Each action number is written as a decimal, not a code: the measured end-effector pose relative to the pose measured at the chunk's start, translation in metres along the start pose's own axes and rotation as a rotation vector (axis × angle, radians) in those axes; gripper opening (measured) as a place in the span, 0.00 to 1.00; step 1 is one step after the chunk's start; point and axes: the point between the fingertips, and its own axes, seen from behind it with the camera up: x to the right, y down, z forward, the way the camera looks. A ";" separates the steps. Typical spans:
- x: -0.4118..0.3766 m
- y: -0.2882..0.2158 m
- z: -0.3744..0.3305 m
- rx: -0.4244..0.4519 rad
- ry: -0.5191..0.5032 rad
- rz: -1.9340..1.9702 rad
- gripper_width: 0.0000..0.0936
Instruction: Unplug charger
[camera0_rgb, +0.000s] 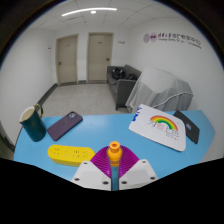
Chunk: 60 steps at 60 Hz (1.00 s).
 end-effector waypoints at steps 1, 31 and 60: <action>0.001 0.006 0.003 -0.015 0.003 -0.008 0.06; -0.013 0.059 0.044 -0.206 -0.095 -0.009 0.14; 0.001 0.027 0.026 -0.065 -0.093 0.156 0.84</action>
